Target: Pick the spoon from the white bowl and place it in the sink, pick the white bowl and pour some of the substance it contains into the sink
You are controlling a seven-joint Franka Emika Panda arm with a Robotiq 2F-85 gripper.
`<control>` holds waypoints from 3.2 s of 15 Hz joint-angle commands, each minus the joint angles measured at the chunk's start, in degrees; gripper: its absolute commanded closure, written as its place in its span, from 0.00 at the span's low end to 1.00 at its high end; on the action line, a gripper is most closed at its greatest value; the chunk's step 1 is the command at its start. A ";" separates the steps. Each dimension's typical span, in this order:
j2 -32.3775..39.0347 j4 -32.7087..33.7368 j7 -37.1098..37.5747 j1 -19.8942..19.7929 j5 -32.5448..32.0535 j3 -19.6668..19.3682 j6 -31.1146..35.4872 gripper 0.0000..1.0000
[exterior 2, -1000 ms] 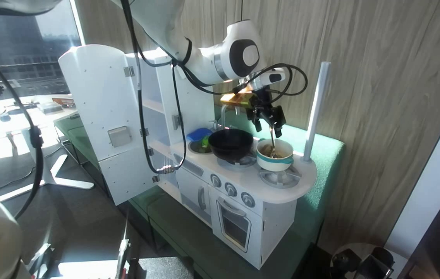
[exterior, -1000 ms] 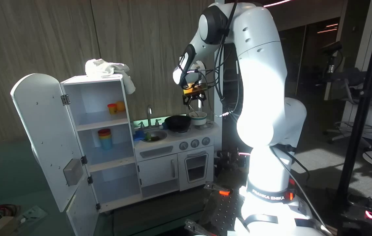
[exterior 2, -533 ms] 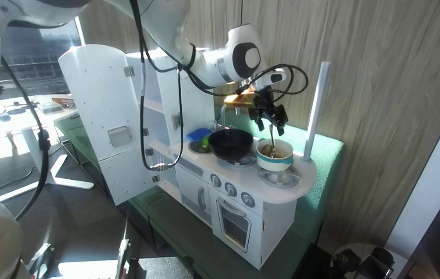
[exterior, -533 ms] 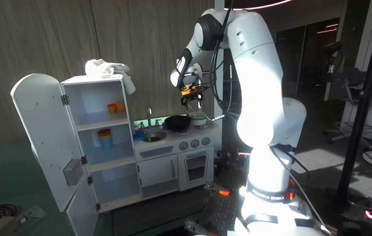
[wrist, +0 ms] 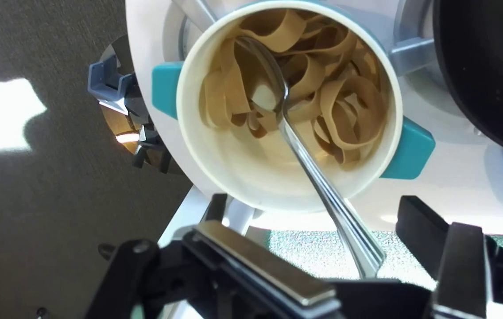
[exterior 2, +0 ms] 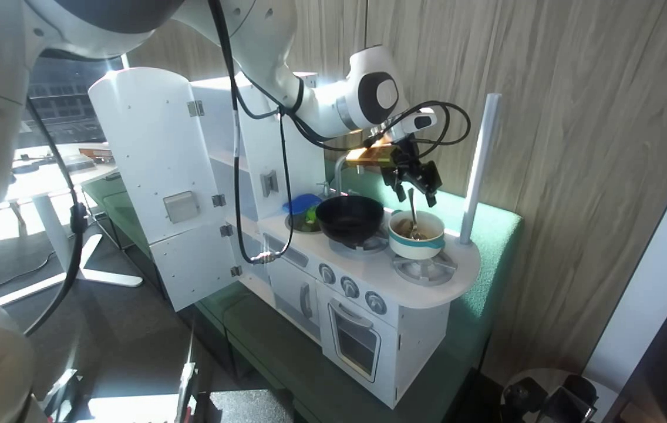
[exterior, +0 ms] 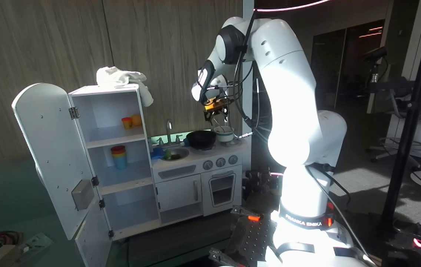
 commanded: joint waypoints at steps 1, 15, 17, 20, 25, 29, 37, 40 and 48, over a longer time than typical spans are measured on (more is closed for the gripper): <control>1.71 3.39 -1.45 0.40 -0.05 -1.12 -0.24 0.34; -0.02 1.48 -3.54 0.89 0.57 -0.23 0.03 0.96; -1.18 0.47 -2.89 2.44 -2.13 -1.47 0.02 0.96; -2.60 -0.11 -0.54 5.10 -8.05 -4.02 -0.11 0.96; -6.77 -1.32 4.76 9.38 -18.10 -7.09 0.99 0.96; -12.48 -4.34 10.65 13.03 -23.24 -5.50 3.60 0.96; -16.16 -9.37 25.41 19.80 -30.82 0.46 20.51 0.98; -15.40 -9.80 29.37 19.36 -25.77 1.57 25.98 0.98; -13.08 -16.31 22.03 15.00 -8.18 5.54 30.16 0.98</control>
